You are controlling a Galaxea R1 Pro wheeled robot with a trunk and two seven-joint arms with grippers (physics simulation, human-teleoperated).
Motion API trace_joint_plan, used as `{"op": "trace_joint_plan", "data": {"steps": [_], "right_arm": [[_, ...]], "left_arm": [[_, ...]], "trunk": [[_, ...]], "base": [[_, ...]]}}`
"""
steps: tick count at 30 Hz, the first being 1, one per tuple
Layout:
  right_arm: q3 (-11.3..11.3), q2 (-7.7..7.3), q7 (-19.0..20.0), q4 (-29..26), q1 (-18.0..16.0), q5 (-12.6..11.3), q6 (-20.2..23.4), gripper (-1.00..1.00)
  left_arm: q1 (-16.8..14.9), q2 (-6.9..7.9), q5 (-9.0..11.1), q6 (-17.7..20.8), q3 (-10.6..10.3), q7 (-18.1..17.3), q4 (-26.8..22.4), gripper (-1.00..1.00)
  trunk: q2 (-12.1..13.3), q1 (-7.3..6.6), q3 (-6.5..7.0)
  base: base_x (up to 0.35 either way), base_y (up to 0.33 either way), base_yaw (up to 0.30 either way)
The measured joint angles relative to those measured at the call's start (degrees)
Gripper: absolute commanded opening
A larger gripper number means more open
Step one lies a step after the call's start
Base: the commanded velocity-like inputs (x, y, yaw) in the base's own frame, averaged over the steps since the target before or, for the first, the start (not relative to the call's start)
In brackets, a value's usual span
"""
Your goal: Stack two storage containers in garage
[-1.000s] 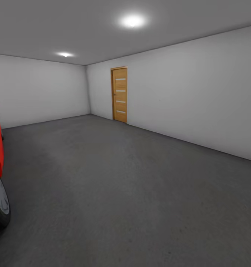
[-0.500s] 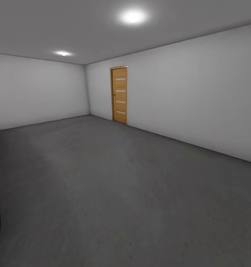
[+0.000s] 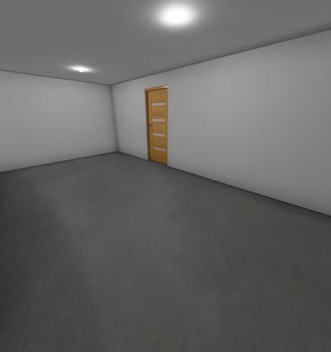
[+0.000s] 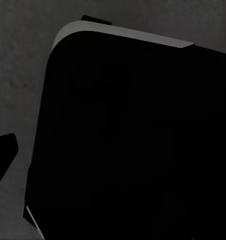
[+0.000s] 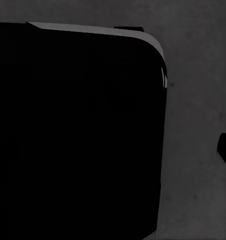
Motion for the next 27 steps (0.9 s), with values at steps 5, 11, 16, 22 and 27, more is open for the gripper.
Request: {"op": "trace_joint_plan", "data": {"steps": [5,11,16,22,27], "right_arm": [[0.03,-0.01,0.0,0.0,0.0,0.0,0.0,1.0],[0.0,0.0,0.0,0.0,0.0,0.0,0.0,1.0],[-0.02,0.0,0.0,0.0,0.0,0.0,0.0,1.0],[0.05,0.0,0.0,0.0,0.0,0.0,0.0,1.0],[0.01,0.0,0.0,0.0,0.0,0.0,0.0,1.0]], "left_arm": [[0.0,0.0,0.0,0.0,0.01,0.0,0.0,1.0],[0.0,-0.02,0.0,0.0,0.01,0.01,0.0,1.0],[0.0,-0.02,0.0,0.0,0.01,0.04,0.0,1.0],[0.0,0.0,0.0,0.0,0.0,0.03,0.0,1.0],[0.0,0.03,0.0,0.0,0.01,0.04,0.0,1.0]], "trunk": [[0.0,0.0,0.0],[0.0,0.0,0.0],[0.0,0.0,0.0],[0.0,0.0,0.0],[0.0,0.0,0.0]], "base": [[0.322,0.0,0.0],[0.322,0.0,0.0],[0.322,0.0,0.0],[0.322,0.0,0.0],[0.322,0.0,0.0]]}}
